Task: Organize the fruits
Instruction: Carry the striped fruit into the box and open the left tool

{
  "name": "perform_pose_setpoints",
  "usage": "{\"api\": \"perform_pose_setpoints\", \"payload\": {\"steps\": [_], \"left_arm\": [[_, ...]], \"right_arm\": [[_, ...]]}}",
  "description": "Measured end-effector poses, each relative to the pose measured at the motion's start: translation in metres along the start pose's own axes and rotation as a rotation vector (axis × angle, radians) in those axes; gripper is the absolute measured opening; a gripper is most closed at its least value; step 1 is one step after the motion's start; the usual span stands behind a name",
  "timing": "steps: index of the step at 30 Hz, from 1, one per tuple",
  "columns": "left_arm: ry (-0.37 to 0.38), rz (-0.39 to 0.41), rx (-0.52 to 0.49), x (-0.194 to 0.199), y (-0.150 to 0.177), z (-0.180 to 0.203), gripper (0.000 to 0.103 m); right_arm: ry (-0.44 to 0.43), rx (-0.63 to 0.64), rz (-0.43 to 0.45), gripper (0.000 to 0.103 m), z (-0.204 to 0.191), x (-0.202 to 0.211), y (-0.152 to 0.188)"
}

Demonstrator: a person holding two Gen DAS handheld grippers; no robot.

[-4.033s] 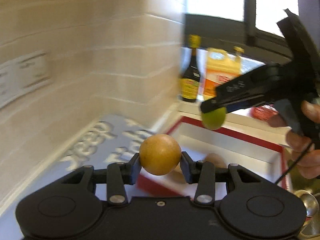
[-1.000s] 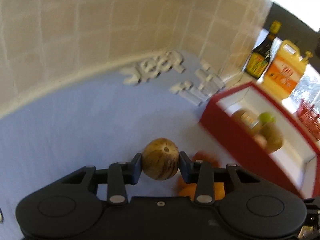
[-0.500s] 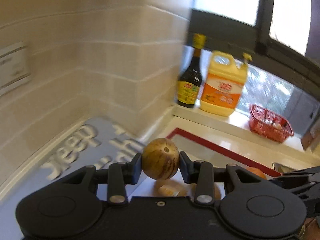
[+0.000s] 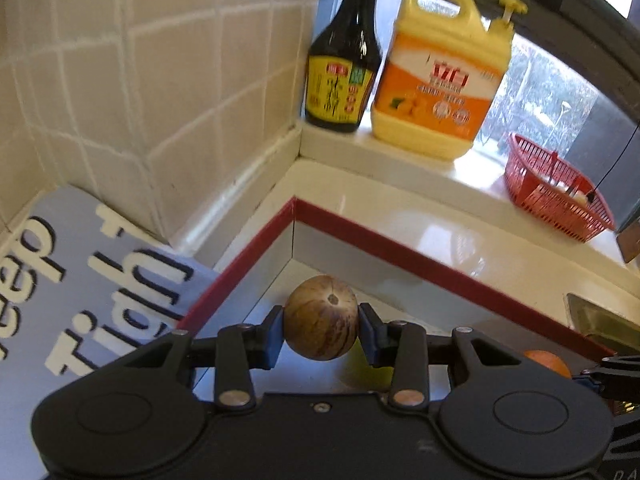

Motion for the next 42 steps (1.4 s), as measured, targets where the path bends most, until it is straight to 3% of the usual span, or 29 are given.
{"api": "perform_pose_setpoints", "payload": {"steps": [12, 13, 16, 21, 29, 36, 42], "left_arm": [[-0.011, -0.04, 0.032, -0.011, 0.009, -0.009, 0.047], [-0.004, -0.041, 0.037, -0.009, 0.01, -0.009, 0.049], [0.007, -0.037, 0.053, 0.002, 0.009, -0.01, 0.068], [0.0, 0.059, 0.053, 0.055, -0.006, -0.014, 0.069], [-0.08, 0.267, 0.075, 0.185, -0.037, -0.041, 0.074], [-0.164, 0.389, 0.095, 0.272, -0.035, -0.06, 0.074], [-0.22, 0.385, 0.161, 0.302, 0.007, -0.076, 0.076]], "right_arm": [[0.035, 0.041, -0.041, 0.057, -0.008, -0.022, 0.012], [0.034, 0.043, -0.04, 0.057, -0.008, -0.022, 0.013], [0.032, 0.026, -0.057, 0.058, -0.008, -0.021, 0.013], [0.019, 0.048, 0.023, 0.058, -0.02, 0.01, -0.007], [-0.049, 0.107, 0.156, 0.058, -0.065, 0.072, -0.031], [-0.137, 0.186, 0.165, 0.058, -0.12, 0.101, -0.019], [-0.214, 0.297, 0.102, 0.061, -0.159, 0.111, 0.022]]}}
Point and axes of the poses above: each gripper's, at about its wrist camera, not at the fingertips, and x roughly against the way its jaws point, z to its right, y to its underside, the point moved 9 cm from there along -x, roughly the way its jaws point, and after that the axes turned 10 degrees about z, right-handed, at the moved point
